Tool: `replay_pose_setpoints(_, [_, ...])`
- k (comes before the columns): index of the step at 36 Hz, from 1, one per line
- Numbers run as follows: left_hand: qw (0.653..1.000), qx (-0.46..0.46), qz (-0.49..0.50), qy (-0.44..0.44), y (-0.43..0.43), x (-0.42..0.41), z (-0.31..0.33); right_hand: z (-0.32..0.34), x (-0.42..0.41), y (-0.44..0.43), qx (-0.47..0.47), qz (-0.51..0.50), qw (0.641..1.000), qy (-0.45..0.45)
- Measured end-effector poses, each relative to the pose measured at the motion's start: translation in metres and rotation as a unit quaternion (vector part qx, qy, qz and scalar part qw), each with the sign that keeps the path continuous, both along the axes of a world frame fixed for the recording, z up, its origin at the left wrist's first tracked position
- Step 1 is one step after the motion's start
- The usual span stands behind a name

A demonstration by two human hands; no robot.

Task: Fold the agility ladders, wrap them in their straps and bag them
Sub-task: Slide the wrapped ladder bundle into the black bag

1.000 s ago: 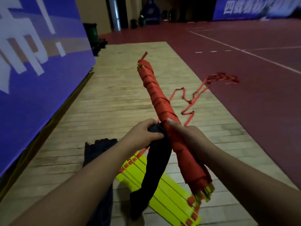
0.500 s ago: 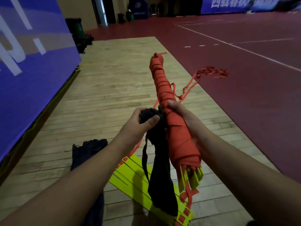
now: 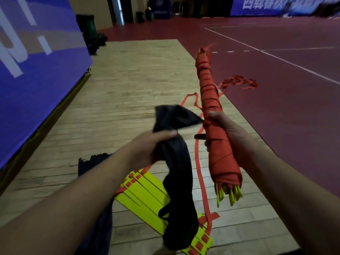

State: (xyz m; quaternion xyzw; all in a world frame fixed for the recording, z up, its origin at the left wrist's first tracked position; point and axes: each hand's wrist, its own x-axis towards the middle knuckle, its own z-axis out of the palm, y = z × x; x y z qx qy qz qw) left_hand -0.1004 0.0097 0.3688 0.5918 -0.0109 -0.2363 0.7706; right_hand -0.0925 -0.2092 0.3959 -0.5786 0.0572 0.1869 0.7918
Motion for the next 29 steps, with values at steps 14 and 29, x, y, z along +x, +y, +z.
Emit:
replay_pose_setpoints(14, [0.972, -0.025, 0.234, 0.005, 0.001, 0.021, 0.003, -0.002, -0.016, 0.051, 0.220, 0.113, 0.960, 0.134])
replay_pose_setpoints(29, [0.861, -0.216, 0.452, 0.090, 0.083, 0.027, 0.020, -0.022, 0.006, 0.027, 0.022, 0.026, 0.994, 0.105])
